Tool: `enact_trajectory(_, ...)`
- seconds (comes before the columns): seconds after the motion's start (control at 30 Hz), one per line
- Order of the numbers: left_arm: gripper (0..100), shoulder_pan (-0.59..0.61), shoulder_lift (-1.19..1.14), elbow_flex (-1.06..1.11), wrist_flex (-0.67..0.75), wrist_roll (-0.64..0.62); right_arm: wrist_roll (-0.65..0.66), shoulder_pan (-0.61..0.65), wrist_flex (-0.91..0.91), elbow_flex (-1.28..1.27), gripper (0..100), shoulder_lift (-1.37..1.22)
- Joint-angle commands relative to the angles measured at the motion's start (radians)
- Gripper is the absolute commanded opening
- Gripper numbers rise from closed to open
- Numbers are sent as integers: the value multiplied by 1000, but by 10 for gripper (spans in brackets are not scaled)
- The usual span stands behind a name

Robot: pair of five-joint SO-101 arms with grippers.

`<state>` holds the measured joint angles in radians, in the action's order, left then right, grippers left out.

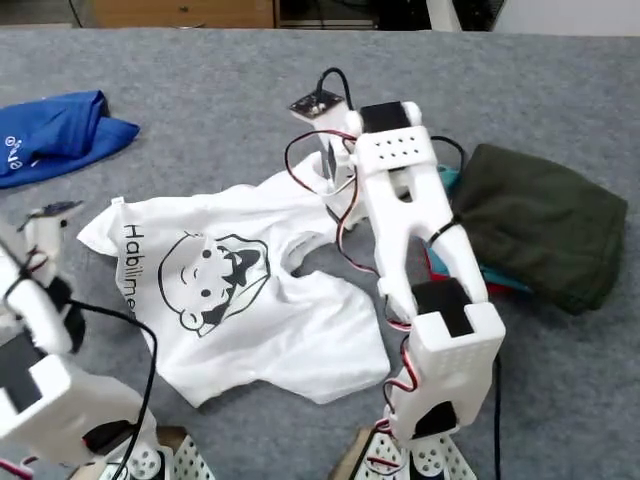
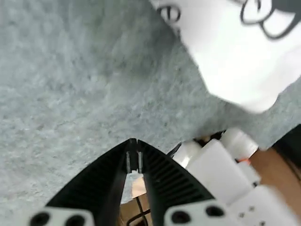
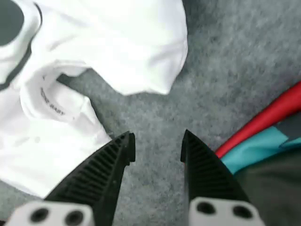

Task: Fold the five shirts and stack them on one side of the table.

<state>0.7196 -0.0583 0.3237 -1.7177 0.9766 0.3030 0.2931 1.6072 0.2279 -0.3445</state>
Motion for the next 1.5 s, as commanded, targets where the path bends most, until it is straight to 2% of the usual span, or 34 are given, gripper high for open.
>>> enact_trajectory(0.0, 18, -137, 7, -63, -9, -161, -11, 27, -26, 10, 178, 68)
enact_trajectory(0.17, 46, -330, 7, -198, 2, -413, -11, 25, -35, 4, 178, 68)
enact_trajectory(0.27, 92, -437, 10, -215, 103, -582, -11, 25, -38, 2, 178, 68)
enact_trajectory(0.37, 96, -545, 1, -190, 189, -721, -11, 25, -40, 8, 178, 68)
enact_trajectory(0.47, 96, -624, -12, -55, 361, -796, -11, 22, -69, 2, 178, 70)
enact_trajectory(0.6, 95, -655, -35, 158, 514, -795, -11, 4, -74, 2, 178, 70)
enact_trajectory(0.77, 28, -588, -28, 321, 520, -626, -11, -15, -75, 4, 178, 70)
enact_trajectory(1.0, 23, -288, -25, 425, 514, -359, -6, -25, -75, 7, 178, 70)
enact_trajectory(1.27, 23, 58, 110, 379, 307, 12, -9, -18, -120, 15, 178, 70)
enact_trajectory(1.47, 25, 170, 288, 275, 147, 173, -12, 44, -114, 148, 178, 33)
